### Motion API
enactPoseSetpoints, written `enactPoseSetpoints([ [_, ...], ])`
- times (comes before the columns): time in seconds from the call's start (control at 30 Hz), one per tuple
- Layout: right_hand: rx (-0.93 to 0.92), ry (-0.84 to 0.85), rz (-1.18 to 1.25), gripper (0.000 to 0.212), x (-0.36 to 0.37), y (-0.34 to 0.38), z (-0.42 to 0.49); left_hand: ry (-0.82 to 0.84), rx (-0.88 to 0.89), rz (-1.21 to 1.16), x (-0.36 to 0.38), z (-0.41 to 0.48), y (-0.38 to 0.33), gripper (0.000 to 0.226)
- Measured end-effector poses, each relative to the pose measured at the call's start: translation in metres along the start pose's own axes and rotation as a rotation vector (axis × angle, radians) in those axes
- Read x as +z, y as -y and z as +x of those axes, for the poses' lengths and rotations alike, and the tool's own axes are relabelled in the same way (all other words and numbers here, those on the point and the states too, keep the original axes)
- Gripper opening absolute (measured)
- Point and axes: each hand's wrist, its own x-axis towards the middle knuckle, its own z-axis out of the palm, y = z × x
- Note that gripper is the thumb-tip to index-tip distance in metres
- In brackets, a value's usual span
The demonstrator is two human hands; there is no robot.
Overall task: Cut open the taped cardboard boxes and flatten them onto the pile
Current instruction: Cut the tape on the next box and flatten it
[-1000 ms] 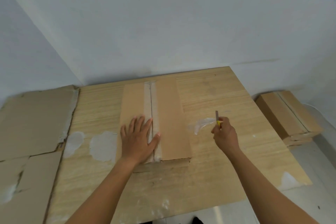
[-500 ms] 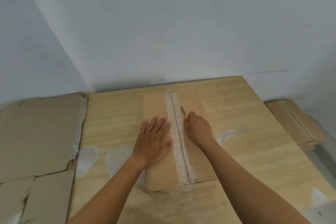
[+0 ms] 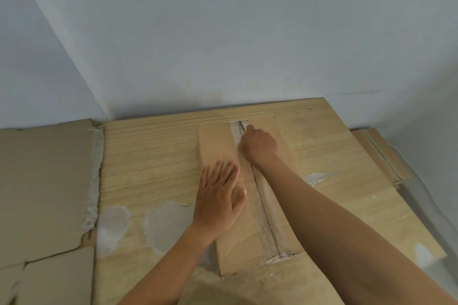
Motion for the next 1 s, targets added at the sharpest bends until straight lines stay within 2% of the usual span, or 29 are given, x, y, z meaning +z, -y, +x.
enactPoseSetpoints([
  [0.13,-0.017,0.015,-0.047,0.027,-0.004,0.008,0.006,-0.008,-0.011,-0.02,0.002,0.0,0.0,0.059],
  [0.27,0.003,0.075,0.033,0.03,-0.012,0.011,0.011,-0.012,-0.013,-0.023,0.002,0.0,-0.001,0.056],
  [0.53,0.021,0.181,-0.021,0.015,-0.017,0.001,-0.012,-0.002,-0.031,-0.017,-0.002,0.001,-0.002,0.053],
  [0.6,0.01,0.251,-0.076,0.011,-0.017,-0.002,-0.022,0.01,-0.034,-0.009,-0.002,0.002,-0.003,0.054],
  [0.77,-0.006,0.308,-0.129,0.027,-0.006,-0.017,-0.055,0.016,-0.032,0.019,-0.002,0.003,-0.003,0.06],
  [1.0,-0.093,0.516,-0.177,0.017,-0.011,-0.045,-0.121,0.091,-0.069,0.058,-0.007,0.003,-0.007,0.078],
])
